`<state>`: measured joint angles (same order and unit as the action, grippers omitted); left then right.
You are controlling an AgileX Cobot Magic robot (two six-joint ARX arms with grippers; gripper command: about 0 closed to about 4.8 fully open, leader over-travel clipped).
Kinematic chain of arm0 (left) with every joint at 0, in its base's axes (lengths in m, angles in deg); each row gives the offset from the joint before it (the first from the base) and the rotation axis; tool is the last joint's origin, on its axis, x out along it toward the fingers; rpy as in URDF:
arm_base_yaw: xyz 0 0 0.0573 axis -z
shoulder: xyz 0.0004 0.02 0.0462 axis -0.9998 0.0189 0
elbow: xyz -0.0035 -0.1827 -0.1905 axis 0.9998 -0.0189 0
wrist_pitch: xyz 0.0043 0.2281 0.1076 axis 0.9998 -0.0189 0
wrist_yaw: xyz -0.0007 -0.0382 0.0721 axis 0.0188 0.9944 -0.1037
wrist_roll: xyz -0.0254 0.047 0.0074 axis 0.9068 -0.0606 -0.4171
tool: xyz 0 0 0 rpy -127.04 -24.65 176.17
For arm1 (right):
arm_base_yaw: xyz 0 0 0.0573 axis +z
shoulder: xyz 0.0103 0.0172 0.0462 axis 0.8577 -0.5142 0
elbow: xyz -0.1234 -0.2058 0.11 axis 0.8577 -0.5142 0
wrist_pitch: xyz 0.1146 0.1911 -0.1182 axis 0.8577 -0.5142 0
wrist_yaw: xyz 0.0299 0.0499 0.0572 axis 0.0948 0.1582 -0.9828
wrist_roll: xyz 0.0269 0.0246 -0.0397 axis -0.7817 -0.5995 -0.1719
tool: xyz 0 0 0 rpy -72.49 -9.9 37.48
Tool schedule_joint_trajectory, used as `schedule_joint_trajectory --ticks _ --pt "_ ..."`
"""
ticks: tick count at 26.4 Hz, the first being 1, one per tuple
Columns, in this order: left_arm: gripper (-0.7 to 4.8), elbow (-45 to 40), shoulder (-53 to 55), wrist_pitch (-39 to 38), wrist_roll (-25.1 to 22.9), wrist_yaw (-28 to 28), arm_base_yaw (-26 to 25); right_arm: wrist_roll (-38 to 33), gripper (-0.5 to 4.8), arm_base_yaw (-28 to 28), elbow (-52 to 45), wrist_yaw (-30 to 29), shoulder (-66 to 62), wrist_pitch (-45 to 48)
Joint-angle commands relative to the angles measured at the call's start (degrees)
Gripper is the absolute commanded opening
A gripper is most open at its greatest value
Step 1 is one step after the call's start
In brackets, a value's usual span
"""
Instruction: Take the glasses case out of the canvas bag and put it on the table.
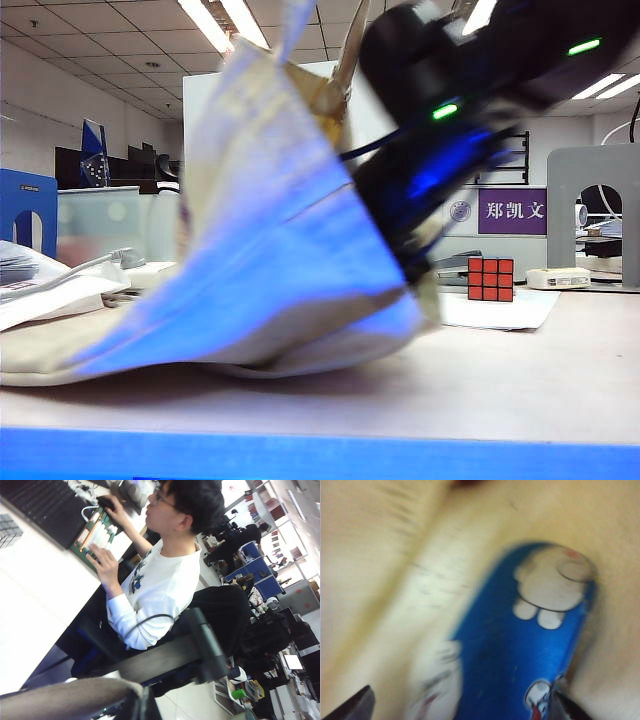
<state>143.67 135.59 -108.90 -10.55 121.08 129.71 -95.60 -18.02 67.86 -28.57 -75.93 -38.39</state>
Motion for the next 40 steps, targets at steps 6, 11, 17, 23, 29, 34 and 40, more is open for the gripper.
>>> schedule_joint_trajectory --ticks 6,11,17,23,29,34,40 --pt "-0.06 0.2 -3.06 -3.13 -7.02 -1.81 -0.11 3.39 2.0 2.32 7.98 -1.51 -9.16 -17.03" --pt "-0.06 0.07 -2.93 -11.69 -15.3 -26.12 -16.52 7.82 1.98 2.62 7.91 -2.97 4.17 -27.19" --pt "-0.06 -0.13 -0.68 -2.16 -16.35 -52.35 -33.38 14.8 1.98 2.47 7.82 0.59 18.64 -37.64" --pt "-0.06 -1.53 5.64 -6.21 -16.55 -60.0 -35.04 21.11 1.98 -5.22 7.56 3.85 24.7 -40.13" --pt "-0.06 -6.56 5.75 -2.58 -12.11 -69.35 -35.12 26.4 1.98 -22.16 7.26 3.06 24.22 -43.63" --pt "-0.06 -6.56 5.73 5.09 -4.31 -52.59 -35.12 26.77 1.98 -32.44 7.02 -0.72 18.4 -40.33" --pt "-0.06 -6.56 5.75 18.56 -4.66 -37.0 -33.14 26.75 1.98 -36.39 7.04 -2.45 9.86 -38.42"
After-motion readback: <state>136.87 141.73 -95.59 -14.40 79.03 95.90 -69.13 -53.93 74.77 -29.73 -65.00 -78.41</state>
